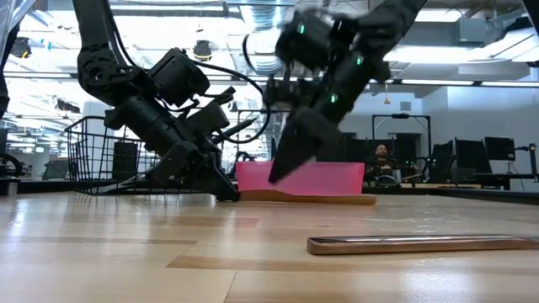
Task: Pick & Place Kitchen Items
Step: Put the gold table knife into the red bin
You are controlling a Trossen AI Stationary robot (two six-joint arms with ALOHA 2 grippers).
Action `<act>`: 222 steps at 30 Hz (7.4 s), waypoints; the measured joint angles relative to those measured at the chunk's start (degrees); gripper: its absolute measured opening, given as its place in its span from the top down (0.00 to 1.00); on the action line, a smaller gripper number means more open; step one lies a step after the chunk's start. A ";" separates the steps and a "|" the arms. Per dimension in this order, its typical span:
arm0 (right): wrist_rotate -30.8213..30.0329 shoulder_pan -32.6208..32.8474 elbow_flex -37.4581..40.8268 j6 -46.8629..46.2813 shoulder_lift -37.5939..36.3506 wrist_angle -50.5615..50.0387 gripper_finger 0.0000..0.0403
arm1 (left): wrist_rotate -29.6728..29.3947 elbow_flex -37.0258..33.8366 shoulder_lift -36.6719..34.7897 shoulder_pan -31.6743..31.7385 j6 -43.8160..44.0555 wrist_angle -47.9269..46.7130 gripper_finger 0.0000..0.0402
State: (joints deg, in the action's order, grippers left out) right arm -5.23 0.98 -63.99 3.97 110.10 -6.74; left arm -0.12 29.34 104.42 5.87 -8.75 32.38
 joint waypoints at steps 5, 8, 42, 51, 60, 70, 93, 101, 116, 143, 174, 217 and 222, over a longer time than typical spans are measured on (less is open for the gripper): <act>-3.10 0.30 -0.55 1.10 -1.70 0.63 0.64 | -0.01 -0.02 0.04 0.02 0.21 0.06 1.00; -4.15 -0.32 -0.49 1.42 -0.83 0.38 0.58 | -0.20 -0.04 0.04 0.02 0.20 0.11 1.00; -5.80 -1.02 0.52 -3.90 2.29 -10.26 0.99 | -1.11 -0.61 -16.13 -2.23 9.59 -5.21 0.86; -4.93 -1.20 0.88 -3.32 -5.25 -9.73 1.00 | -3.93 -0.50 -40.03 -9.65 16.68 -12.33 0.71; -11.68 -6.67 0.66 1.14 -18.70 -5.71 1.00 | -7.03 -0.37 -60.15 -19.52 13.86 -11.76 0.73; -11.44 -22.26 0.57 4.87 -21.01 -2.78 1.00 | -7.13 -0.35 -63.19 -22.93 13.72 -12.04 0.72; -0.78 -29.48 0.51 2.33 -0.95 -0.71 0.95 | -10.82 -0.33 -62.03 -24.26 15.08 -12.07 0.72; -0.76 -29.12 0.46 2.05 -5.60 -1.16 0.65 | -15.45 -0.33 -62.03 -24.22 15.06 -12.07 0.71; 9.66 -0.84 0.02 -9.89 -33.14 -28.00 0.57 | -15.98 -0.31 -62.03 -24.22 15.12 -12.34 0.69; -0.55 33.23 1.25 -30.97 0.21 -17.16 0.52 | -15.96 -0.31 -62.03 -24.22 15.42 -13.66 0.68; -6.94 15.96 1.87 -19.00 -1.95 -18.73 1.00 | -16.87 -0.31 -62.01 -24.22 18.05 -14.01 0.68; 1.17 11.28 1.58 -15.80 -3.21 -14.86 1.00 | -16.52 6.12 -5.58 -24.10 14.58 -7.10 0.52; 1.38 11.28 1.58 -15.78 -3.21 -14.76 1.00 | -18.18 6.43 -2.81 -23.36 14.57 -2.75 0.52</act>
State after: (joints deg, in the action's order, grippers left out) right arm -3.85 12.25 -62.41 -11.81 106.89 -21.51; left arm -18.31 35.77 101.61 -17.49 5.82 29.63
